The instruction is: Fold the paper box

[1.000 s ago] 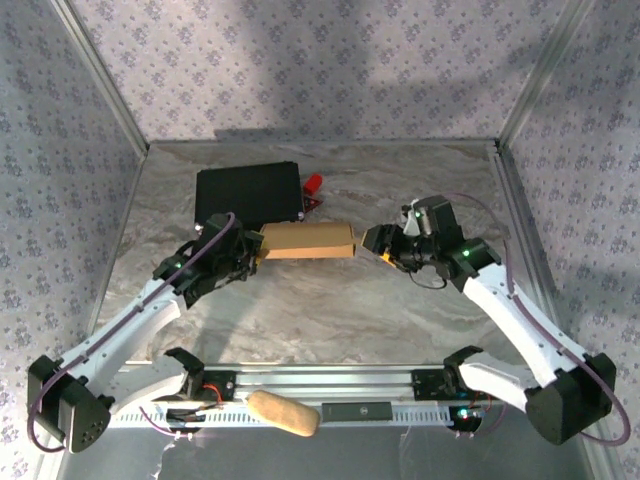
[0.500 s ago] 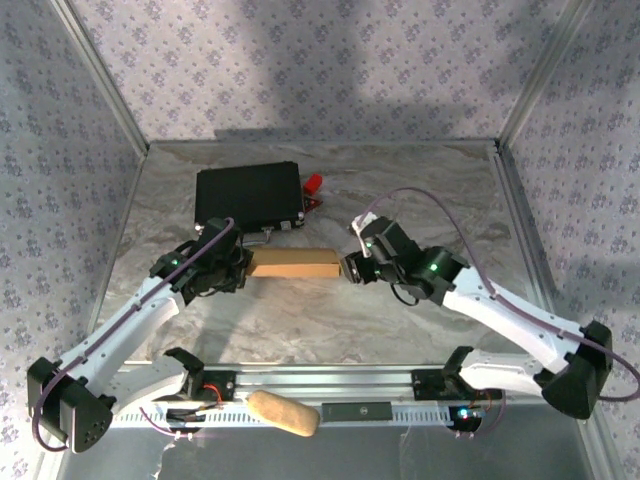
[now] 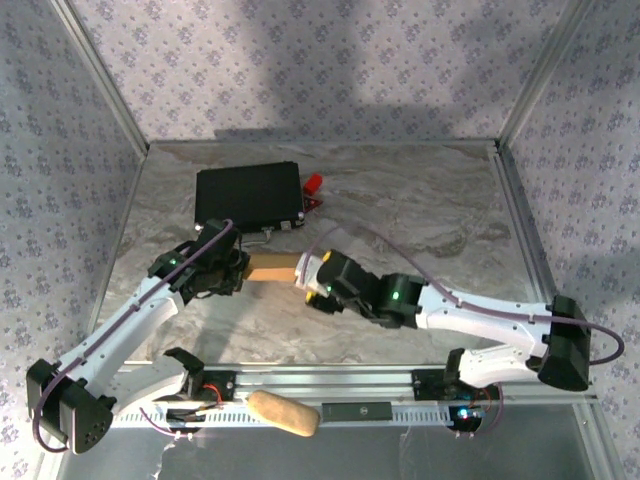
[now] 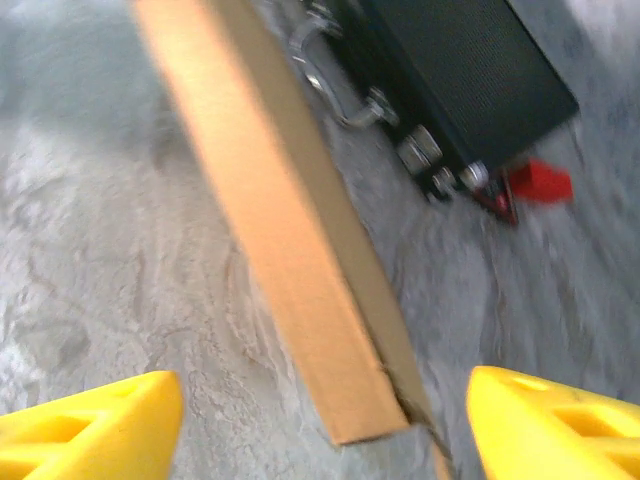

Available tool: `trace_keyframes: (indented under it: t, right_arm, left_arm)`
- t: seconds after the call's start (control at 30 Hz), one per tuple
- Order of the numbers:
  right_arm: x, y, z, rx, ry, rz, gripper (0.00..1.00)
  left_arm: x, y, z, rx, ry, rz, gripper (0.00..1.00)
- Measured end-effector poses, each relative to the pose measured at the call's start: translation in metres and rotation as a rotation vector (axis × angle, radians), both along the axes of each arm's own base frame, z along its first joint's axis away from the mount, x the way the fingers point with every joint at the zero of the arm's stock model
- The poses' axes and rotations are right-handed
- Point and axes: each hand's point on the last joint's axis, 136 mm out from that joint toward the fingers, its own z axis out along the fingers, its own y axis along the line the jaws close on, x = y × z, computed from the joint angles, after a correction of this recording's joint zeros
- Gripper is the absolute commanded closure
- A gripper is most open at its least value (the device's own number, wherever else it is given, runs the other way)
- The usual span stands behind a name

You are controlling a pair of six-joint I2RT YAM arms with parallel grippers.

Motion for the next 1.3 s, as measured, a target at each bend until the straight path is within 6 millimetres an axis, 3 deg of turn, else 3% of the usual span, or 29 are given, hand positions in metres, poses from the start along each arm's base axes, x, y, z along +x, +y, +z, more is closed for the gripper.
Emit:
trace_keyframes:
  t: [0.03, 0.1, 0.33, 0.57, 0.73, 0.83, 0.93, 1.07, 1.2, 1.3]
  right_arm:
    - [-0.004, 0.001, -0.004, -0.03, -0.021, 0.036, 0.16]
    - [-0.001, 0.004, -0.01, -0.089, -0.058, 0.08, 0.01]
    - [0.024, 0.032, -0.024, -0.267, -0.15, 0.133, 0.02]
    - [0.041, 0.046, -0.051, -0.41, -0.171, 0.134, 0.27]
    - [0.049, 0.052, -0.051, -0.432, -0.174, 0.118, 0.48]
    - [0.052, 0.053, -0.048, -0.431, -0.163, 0.109, 0.53]
    - [0.05, 0.053, -0.05, -0.434, -0.145, 0.117, 0.55]
    - [0.047, 0.053, -0.052, -0.425, -0.112, 0.126, 0.57]
    - [0.041, 0.044, -0.058, -0.452, -0.044, 0.149, 0.57]
    - [0.035, 0.039, -0.053, -0.445, 0.015, 0.163, 0.58]
  left_arm:
    - [0.0, 0.001, 0.0, 0.001, 0.001, 0.002, 0.84]
    - [0.0, 0.001, 0.0, 0.001, 0.002, 0.003, 0.84]
    - [0.0, 0.001, 0.0, -0.001, 0.004, 0.002, 0.85]
    - [-0.001, 0.002, 0.003, -0.007, -0.009, 0.005, 0.85]
    - [-0.001, 0.004, 0.005, -0.01, -0.015, 0.006, 0.84]
    - [0.0, 0.004, 0.006, -0.015, -0.017, 0.009, 0.82]
    - [0.0, 0.004, 0.007, -0.022, -0.018, 0.009, 0.67]
    - [-0.001, 0.005, 0.01, -0.019, -0.035, -0.012, 0.35]
    - [0.0, 0.012, 0.03, 0.015, -0.1, -0.051, 0.1]
    - [0.003, 0.016, 0.057, 0.046, -0.186, -0.106, 0.1]
